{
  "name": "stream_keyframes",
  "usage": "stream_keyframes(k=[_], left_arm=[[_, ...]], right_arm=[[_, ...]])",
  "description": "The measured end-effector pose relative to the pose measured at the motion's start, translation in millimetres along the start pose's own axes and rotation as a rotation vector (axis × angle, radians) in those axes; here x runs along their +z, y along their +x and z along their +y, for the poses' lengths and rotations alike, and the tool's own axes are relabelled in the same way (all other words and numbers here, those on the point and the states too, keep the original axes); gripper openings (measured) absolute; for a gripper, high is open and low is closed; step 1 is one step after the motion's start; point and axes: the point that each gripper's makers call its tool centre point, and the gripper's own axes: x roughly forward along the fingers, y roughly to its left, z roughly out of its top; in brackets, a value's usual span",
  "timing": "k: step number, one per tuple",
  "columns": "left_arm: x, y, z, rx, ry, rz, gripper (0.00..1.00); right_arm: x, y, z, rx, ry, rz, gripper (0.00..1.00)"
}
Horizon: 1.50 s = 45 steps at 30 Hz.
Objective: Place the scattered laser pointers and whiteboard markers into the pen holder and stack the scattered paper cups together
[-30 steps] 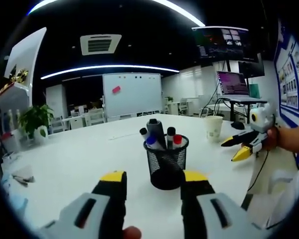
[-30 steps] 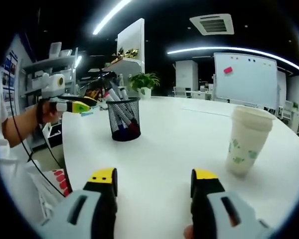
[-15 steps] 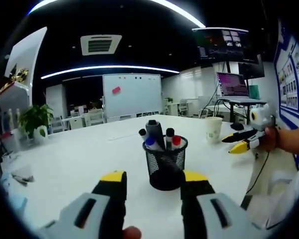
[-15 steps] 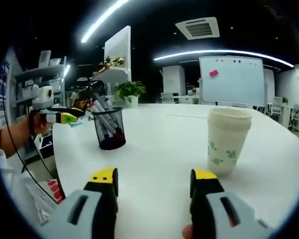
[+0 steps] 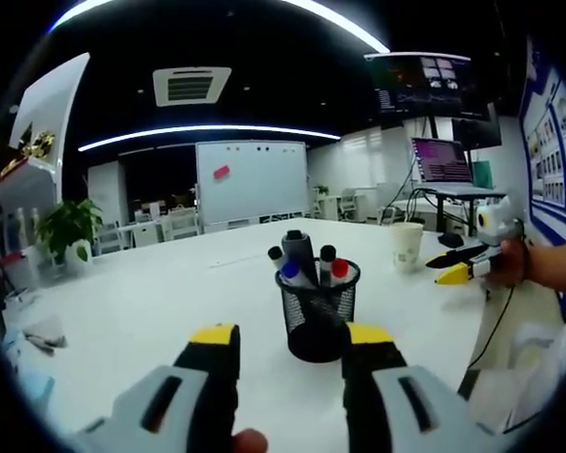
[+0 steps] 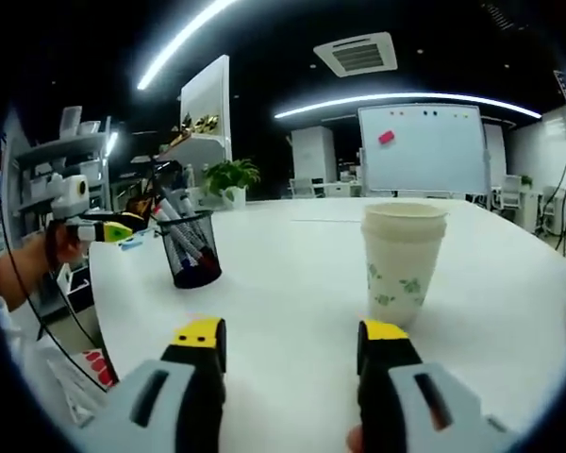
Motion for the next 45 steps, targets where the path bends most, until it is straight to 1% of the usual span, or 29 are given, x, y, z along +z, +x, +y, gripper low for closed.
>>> stream_keyframes(k=[4, 9, 14, 20, 23, 32, 39, 45], left_arm=[[-0.8, 0.5, -0.1, -0.002, -0.003, 0.003, 0.44], [0.4, 2.0, 1.1, -0.004, 0.000, 0.001, 0.44], [-0.1, 1.7, 0.2, -0.005, 0.001, 0.005, 0.44], [-2.0, 1.1, -0.4, -0.009, -0.002, 0.008, 0.44], [-3.3, 1.3, -0.9, -0.011, -0.001, 0.011, 0.44], [-4.6, 0.5, -2.7, -0.015, 0.002, 0.017, 0.44], [-4.9, -0.2, -5.7, -0.018, 0.008, 0.022, 0.44], [-4.8, -1.7, -5.1, -0.011, 0.005, 0.021, 0.44]], right_arm=[[0.5, -1.5, -7.1, -0.023, 0.009, -0.005, 0.56], [0.7, -3.1, -20.8, -0.068, 0.037, -0.008, 0.57], [3.8, -3.5, -26.3, -0.089, 0.041, -0.014, 0.58], [4.3, -2.3, -39.0, -0.118, 0.041, -0.015, 0.57], [6.7, -2.7, -46.4, -0.143, 0.042, -0.024, 0.57], [10.3, -0.1, -62.2, -0.179, 0.035, -0.034, 0.57], [11.8, -0.8, -69.6, -0.199, 0.036, -0.041, 0.57], [18.8, -1.5, -70.4, -0.209, 0.037, -0.063, 0.57]])
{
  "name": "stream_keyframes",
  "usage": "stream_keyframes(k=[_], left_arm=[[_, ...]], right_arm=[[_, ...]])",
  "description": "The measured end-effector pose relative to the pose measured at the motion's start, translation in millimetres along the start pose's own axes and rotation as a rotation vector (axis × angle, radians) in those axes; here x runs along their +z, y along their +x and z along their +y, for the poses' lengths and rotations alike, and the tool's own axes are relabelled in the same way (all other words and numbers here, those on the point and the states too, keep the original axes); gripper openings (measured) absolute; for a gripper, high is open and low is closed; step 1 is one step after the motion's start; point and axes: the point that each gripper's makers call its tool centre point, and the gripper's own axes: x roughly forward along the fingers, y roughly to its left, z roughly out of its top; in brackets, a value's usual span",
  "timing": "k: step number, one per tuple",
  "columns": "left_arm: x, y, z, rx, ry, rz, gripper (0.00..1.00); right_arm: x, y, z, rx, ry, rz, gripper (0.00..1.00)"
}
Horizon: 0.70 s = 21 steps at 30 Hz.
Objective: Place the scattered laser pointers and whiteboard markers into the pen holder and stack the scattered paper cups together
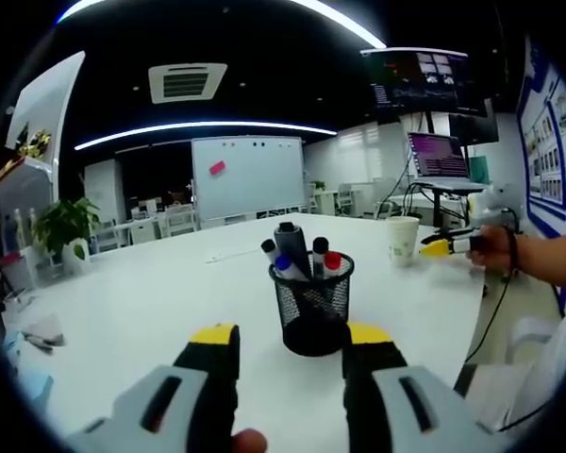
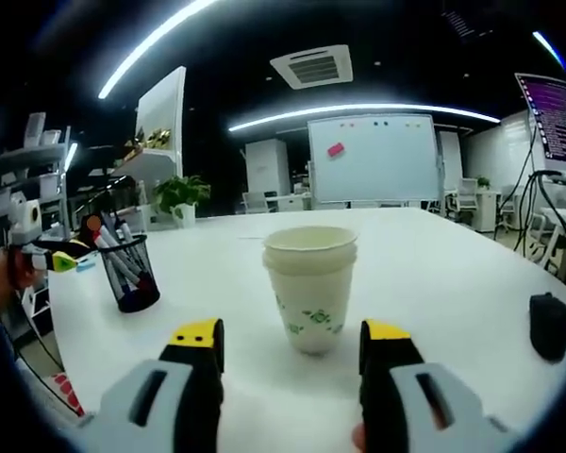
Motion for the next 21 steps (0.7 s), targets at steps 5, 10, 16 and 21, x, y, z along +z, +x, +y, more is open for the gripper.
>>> stream_keyframes(k=[5, 10, 16, 21], left_arm=[[-0.5, -1.1, -0.2, -0.001, 0.001, 0.001, 0.44], [-1.6, -2.4, 2.7, 0.005, -0.001, 0.002, 0.44], [-3.5, -3.4, 3.1, 0.007, -0.005, 0.004, 0.44], [-4.3, -3.1, 1.3, 0.005, -0.003, 0.007, 0.44]], right_arm=[[3.6, 1.7, 1.1, -0.003, -0.006, -0.010, 0.57], [5.8, 6.7, -0.1, -0.008, -0.017, -0.012, 0.57], [11.4, 11.2, -7.4, -0.028, -0.012, -0.025, 0.59], [17.8, 16.2, -11.7, -0.039, -0.013, -0.038, 0.59]])
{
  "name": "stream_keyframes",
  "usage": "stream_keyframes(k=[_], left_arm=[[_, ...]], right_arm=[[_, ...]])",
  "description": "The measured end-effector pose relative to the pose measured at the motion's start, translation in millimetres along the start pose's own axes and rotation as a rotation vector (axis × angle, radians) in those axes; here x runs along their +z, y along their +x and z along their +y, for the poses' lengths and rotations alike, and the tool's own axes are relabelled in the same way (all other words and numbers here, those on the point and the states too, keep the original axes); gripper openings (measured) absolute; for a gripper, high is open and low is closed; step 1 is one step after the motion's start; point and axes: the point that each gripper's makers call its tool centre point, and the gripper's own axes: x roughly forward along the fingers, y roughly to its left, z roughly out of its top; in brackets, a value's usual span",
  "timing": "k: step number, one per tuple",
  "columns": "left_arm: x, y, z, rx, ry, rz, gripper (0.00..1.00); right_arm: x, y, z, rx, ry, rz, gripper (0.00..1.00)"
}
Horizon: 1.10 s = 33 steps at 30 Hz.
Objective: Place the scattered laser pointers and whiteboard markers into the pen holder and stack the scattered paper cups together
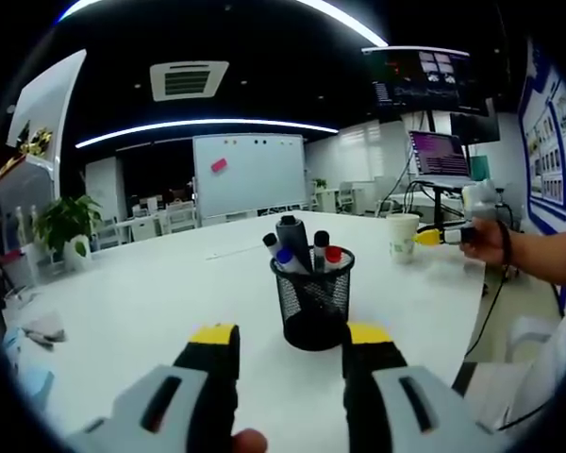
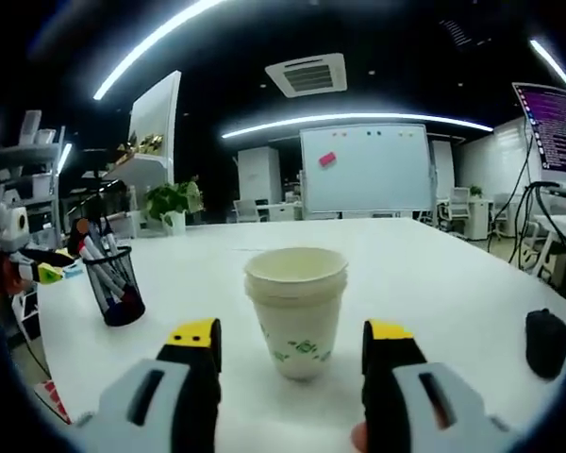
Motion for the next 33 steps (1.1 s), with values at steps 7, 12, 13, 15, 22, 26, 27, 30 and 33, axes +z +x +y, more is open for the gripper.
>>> stream_keyframes(k=[7, 12, 13, 15, 22, 26, 27, 30, 33], left_arm=[[0.4, -1.4, -3.8, -0.008, 0.002, -0.001, 0.44], [-1.6, -2.2, -3.9, -0.004, -0.002, 0.003, 0.44], [-1.5, -2.3, -3.9, -0.002, -0.004, 0.002, 0.44], [-1.7, -2.5, -4.0, -0.001, -0.006, 0.002, 0.44], [-3.0, -2.7, -4.7, 0.001, -0.007, 0.005, 0.44], [-3.3, -3.1, -5.7, 0.001, -0.008, 0.005, 0.44], [-3.7, -3.2, -5.6, 0.001, -0.007, 0.007, 0.44], [-5.1, -3.5, -4.4, 0.003, -0.008, 0.009, 0.44], [-4.7, -4.3, -3.8, 0.005, -0.007, 0.009, 0.44]], right_arm=[[0.8, 7.1, -6.7, -0.006, -0.006, -0.003, 0.57], [-0.2, 10.5, -8.7, -0.005, -0.004, 0.000, 0.57], [-0.2, 10.7, -7.7, -0.005, -0.006, 0.000, 0.57], [0.3, 12.1, -7.1, -0.004, -0.010, -0.001, 0.57], [1.9, 17.2, -8.9, -0.006, -0.013, -0.003, 0.57], [3.9, 19.2, -10.9, -0.010, -0.018, -0.006, 0.57], [4.2, 20.3, -10.6, -0.009, -0.023, -0.005, 0.57], [4.9, 22.8, -9.5, -0.003, -0.022, -0.008, 0.57], [4.8, 25.5, -7.3, 0.002, -0.027, -0.007, 0.57]])
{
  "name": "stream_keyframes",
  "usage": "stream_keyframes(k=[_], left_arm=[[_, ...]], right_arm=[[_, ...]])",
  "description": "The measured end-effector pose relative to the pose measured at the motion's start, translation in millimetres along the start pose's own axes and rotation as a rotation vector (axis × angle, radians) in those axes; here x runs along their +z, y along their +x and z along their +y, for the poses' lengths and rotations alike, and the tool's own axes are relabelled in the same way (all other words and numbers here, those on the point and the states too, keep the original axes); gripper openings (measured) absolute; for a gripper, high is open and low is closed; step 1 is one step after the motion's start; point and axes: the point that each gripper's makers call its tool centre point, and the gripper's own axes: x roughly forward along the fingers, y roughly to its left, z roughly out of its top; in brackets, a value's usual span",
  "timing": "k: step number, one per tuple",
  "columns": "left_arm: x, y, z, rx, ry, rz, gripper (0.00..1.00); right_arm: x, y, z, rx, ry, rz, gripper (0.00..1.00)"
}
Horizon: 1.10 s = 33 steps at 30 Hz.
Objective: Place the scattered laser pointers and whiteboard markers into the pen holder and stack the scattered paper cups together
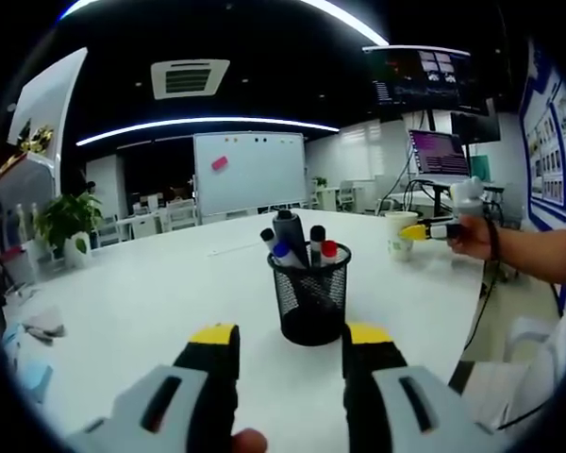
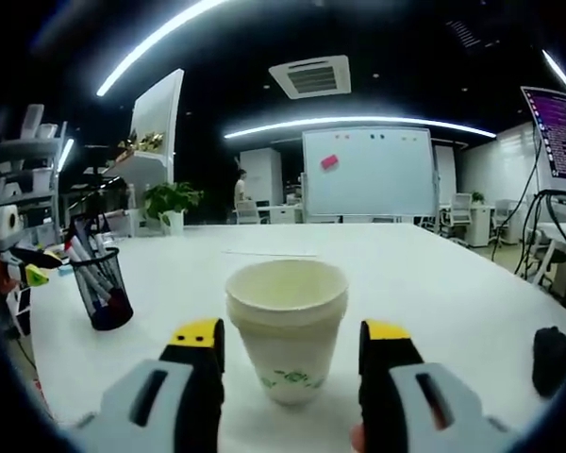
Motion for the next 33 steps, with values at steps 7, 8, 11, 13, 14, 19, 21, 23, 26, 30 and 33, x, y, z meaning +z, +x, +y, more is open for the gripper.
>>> stream_keyframes(k=[7, 8, 11, 13, 14, 19, 21, 23, 26, 30, 33], left_arm=[[-2.0, -2.1, 3.1, 0.006, -0.003, 0.005, 0.44], [-2.2, -2.4, 3.7, 0.007, -0.002, 0.006, 0.44], [-1.7, -3.3, 4.8, 0.011, -0.003, 0.006, 0.44], [-1.6, -3.4, 5.3, 0.012, -0.001, 0.006, 0.44], [-1.5, -3.3, 5.3, 0.012, -0.002, 0.007, 0.44], [-2.3, -2.2, 5.0, 0.011, 0.000, 0.010, 0.44], [-1.6, -1.9, 6.3, 0.013, -0.001, 0.009, 0.44], [-0.1, -1.5, 6.4, 0.015, -0.001, 0.008, 0.44], [1.4, -0.3, 5.5, 0.014, 0.003, 0.008, 0.44], [1.3, 1.1, 4.4, 0.010, 0.006, 0.008, 0.44], [0.6, 1.2, 3.1, 0.009, 0.005, 0.010, 0.44]], right_arm=[[2.2, 4.7, 2.9, 0.008, -0.011, -0.003, 0.56], [2.3, 5.2, 2.7, 0.008, -0.011, -0.004, 0.56], [2.1, 7.2, 3.2, 0.008, -0.010, -0.003, 0.55], [2.0, 7.9, 3.8, 0.010, -0.011, -0.005, 0.53], [1.5, 8.2, 4.1, 0.013, -0.010, -0.005, 0.53], [1.1, 10.9, 3.9, 0.016, -0.019, -0.006, 0.49], [1.0, 11.1, 4.1, 0.021, -0.025, -0.005, 0.48], [1.4, 10.1, 3.2, 0.022, -0.026, -0.007, 0.47], [2.2, 11.3, 2.2, 0.024, -0.022, -0.008, 0.47], [2.6, 11.3, 1.5, 0.024, -0.018, -0.014, 0.46], [2.4, 11.4, 0.9, 0.022, -0.015, -0.018, 0.46]])
